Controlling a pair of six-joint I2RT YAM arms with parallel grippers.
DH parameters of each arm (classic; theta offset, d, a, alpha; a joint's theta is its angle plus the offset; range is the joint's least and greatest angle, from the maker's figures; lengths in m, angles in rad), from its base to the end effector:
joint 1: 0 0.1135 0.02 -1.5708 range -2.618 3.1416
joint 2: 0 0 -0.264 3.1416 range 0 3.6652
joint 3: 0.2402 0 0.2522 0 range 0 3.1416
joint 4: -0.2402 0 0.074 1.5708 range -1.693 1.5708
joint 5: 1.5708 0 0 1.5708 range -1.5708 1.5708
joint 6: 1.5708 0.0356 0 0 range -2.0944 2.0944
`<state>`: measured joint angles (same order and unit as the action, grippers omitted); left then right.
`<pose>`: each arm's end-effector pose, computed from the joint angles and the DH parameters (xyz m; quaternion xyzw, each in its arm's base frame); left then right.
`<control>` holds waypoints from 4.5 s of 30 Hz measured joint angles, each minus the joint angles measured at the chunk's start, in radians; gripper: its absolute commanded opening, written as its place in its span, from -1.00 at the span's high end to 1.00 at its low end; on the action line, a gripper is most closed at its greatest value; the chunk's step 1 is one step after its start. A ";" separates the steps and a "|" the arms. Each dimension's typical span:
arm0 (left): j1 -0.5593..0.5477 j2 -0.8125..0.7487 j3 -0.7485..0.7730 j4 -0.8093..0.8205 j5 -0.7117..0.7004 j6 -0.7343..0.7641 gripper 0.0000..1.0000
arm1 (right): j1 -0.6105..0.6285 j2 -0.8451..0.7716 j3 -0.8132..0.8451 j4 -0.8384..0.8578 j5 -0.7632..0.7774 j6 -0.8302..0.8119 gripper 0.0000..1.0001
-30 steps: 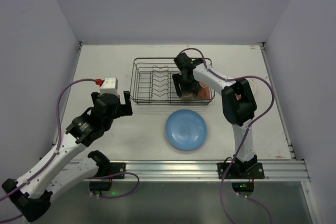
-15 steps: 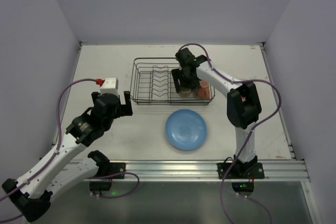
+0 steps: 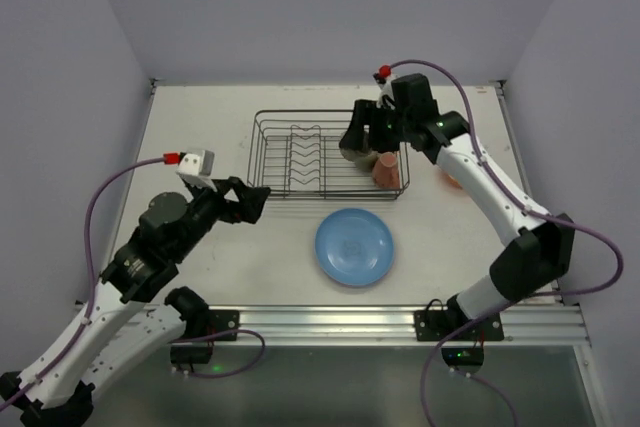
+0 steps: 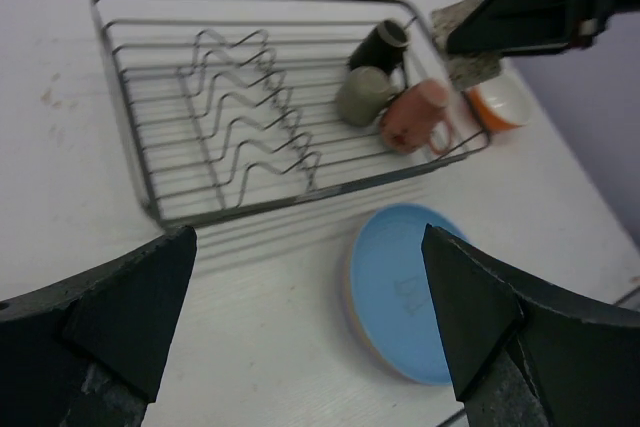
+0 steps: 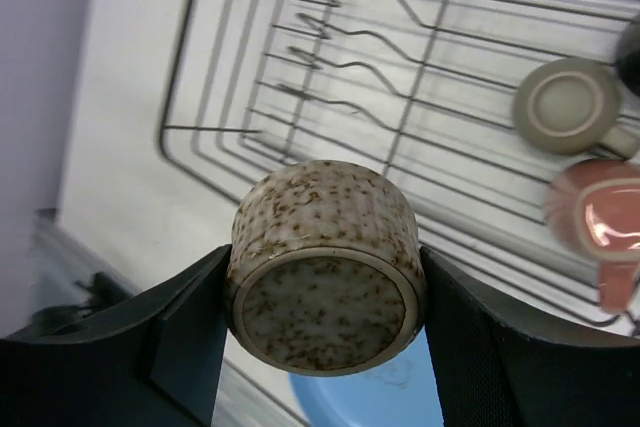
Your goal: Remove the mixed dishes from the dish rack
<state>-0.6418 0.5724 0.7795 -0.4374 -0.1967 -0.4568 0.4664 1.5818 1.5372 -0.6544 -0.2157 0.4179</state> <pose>0.1095 -0.0732 0.3407 0.0113 0.7822 -0.2571 0.5674 0.3124 0.1658 0.3565 -0.0673 0.8999 0.2678 0.3377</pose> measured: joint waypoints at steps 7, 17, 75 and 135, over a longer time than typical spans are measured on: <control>0.000 -0.011 -0.177 0.603 0.365 -0.013 -1.00 | -0.042 -0.270 -0.247 0.204 -0.294 0.177 0.92; -0.119 0.220 -0.212 1.089 0.671 0.222 -0.88 | -0.049 -0.531 -0.518 0.553 -0.678 0.521 0.91; -0.351 0.523 -0.069 1.307 0.602 0.371 1.00 | -0.065 -0.652 -0.597 0.803 -0.718 0.701 -0.98; -0.270 0.949 0.114 -0.288 -0.066 -0.066 -0.78 | -0.141 -1.012 -0.463 -0.016 -0.106 -0.008 -0.98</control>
<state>-0.9115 1.5219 0.8936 -0.7254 -0.2630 -0.5224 0.3252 0.5701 1.0744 -0.6704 -0.3214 0.4099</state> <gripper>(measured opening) 0.837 0.989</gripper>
